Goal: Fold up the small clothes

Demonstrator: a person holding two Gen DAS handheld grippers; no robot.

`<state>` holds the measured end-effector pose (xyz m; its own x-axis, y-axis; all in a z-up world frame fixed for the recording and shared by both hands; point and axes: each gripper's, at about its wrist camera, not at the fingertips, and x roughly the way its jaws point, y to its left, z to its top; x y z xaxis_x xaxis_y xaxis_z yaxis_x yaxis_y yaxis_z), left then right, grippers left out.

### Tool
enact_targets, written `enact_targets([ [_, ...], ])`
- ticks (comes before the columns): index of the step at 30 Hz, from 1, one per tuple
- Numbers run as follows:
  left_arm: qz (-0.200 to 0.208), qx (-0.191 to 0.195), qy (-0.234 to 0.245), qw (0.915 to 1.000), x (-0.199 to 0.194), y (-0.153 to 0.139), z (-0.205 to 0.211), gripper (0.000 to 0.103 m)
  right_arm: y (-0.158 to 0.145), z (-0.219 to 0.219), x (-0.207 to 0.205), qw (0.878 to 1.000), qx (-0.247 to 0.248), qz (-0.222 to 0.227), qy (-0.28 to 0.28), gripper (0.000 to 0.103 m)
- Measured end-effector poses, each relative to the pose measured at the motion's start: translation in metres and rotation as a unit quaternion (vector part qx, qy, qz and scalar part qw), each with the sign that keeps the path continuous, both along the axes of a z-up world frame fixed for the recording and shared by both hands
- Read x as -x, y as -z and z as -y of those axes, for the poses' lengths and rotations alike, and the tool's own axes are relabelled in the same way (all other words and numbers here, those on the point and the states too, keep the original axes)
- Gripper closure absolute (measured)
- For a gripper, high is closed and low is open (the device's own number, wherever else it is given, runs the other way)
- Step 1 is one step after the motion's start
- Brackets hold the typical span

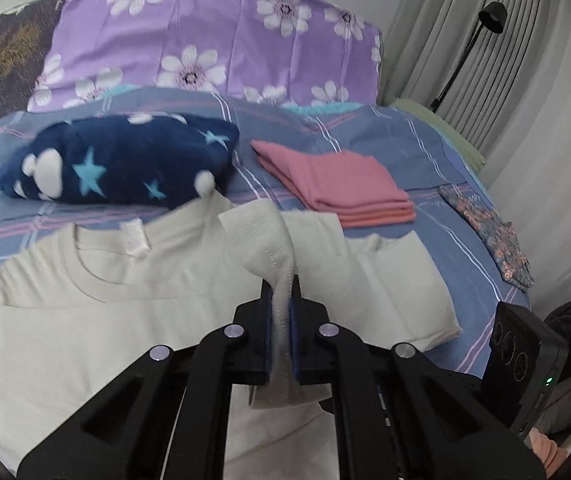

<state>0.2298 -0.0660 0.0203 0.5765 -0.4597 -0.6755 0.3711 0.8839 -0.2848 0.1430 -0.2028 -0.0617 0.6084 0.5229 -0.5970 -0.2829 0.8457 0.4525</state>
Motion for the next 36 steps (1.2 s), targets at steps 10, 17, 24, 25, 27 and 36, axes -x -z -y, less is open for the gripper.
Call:
enact_targets([
  [10,0.021,-0.006,-0.048,0.9986,0.011,-0.018,-0.057,0.096,-0.005,-0.024,0.011,0.995,0.0,0.027,-0.096,0.06],
  [17,0.057,-0.028,-0.089,0.994,0.028,-0.036,-0.094,0.097,0.019,-0.013,-0.009,0.998,0.03,-0.05,-0.023,0.072],
  [24,0.047,-0.034,-0.143,0.988,0.039,-0.029,-0.151,0.097,0.017,-0.026,-0.006,0.997,0.057,-0.036,-0.041,0.057],
  [25,0.036,-0.032,-0.151,0.9873,0.039,-0.022,-0.161,0.097,0.017,-0.027,-0.008,0.997,0.057,-0.036,-0.041,0.057],
  [27,0.019,-0.032,-0.165,0.9856,0.04,-0.01,-0.174,0.097,0.016,-0.026,-0.005,0.997,0.056,-0.037,-0.042,0.057],
  [36,-0.036,-0.026,-0.208,0.9771,0.049,0.038,-0.22,0.095,0.016,-0.03,-0.004,0.996,0.061,-0.034,-0.05,0.05],
])
